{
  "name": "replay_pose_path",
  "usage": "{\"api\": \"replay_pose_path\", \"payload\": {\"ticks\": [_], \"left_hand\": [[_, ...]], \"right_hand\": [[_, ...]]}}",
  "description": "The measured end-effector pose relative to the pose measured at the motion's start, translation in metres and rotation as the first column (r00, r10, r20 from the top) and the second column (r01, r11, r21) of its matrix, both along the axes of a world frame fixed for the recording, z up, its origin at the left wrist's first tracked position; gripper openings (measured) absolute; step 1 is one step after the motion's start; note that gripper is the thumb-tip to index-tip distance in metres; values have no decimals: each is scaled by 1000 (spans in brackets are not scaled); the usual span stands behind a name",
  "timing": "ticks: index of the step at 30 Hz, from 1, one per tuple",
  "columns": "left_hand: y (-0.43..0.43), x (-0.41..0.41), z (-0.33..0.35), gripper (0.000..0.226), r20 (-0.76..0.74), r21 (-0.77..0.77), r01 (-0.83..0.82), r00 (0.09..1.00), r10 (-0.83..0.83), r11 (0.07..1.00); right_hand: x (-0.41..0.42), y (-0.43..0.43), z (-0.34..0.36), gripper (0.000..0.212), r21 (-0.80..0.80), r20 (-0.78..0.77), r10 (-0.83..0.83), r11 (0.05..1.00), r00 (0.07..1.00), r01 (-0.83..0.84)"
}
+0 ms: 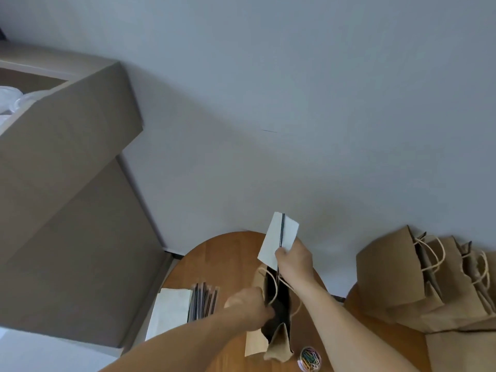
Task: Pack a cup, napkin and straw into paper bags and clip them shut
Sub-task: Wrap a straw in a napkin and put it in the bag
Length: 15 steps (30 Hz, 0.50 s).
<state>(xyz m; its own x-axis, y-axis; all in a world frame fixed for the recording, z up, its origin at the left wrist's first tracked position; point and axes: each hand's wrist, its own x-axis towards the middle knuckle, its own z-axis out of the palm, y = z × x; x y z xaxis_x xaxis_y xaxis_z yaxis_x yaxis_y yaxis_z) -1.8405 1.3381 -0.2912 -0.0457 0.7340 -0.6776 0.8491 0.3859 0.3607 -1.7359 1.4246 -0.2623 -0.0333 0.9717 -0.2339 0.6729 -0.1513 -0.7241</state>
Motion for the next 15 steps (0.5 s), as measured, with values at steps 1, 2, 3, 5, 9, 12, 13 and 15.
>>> {"api": "replay_pose_path", "payload": {"ticks": [1, 2, 3, 5, 9, 12, 13, 15], "left_hand": [[-1, 0, -2, 32, 9, 7, -35, 999, 35, 999], [-3, -1, -2, 29, 39, -3, -76, 996, 76, 997], [-4, -3, -2, 27, 86, -28, -118, 989, 120, 993], [-5, -7, 1, 25, 185, -79, -165, 967, 177, 983], [-5, -9, -1, 27, 295, -114, -252, 915, 275, 961], [-8, -11, -3, 35, 329, -151, -319, 877, 352, 936], [-9, -13, -3, 35, 338, -153, -328, 869, 361, 932], [-14, -19, -5, 32, 349, -155, -342, 859, 375, 927]], "right_hand": [[2, -4, -3, 25, -46, 29, 36, 998, 999, -35], [4, -8, -3, 26, -88, 55, 74, 994, 996, -69], [6, -10, -3, 28, -124, 74, 105, 988, 992, -96], [8, -12, 1, 30, -179, 96, 151, 975, 984, -132], [6, -14, 5, 22, -280, 200, 222, 946, 954, -161], [2, -28, -7, 11, -351, 272, 264, 923, 925, -160], [1, -32, -15, 12, -365, 272, 261, 918, 926, -151], [0, -41, -31, 10, -387, 275, 257, 912, 926, -138]]}}
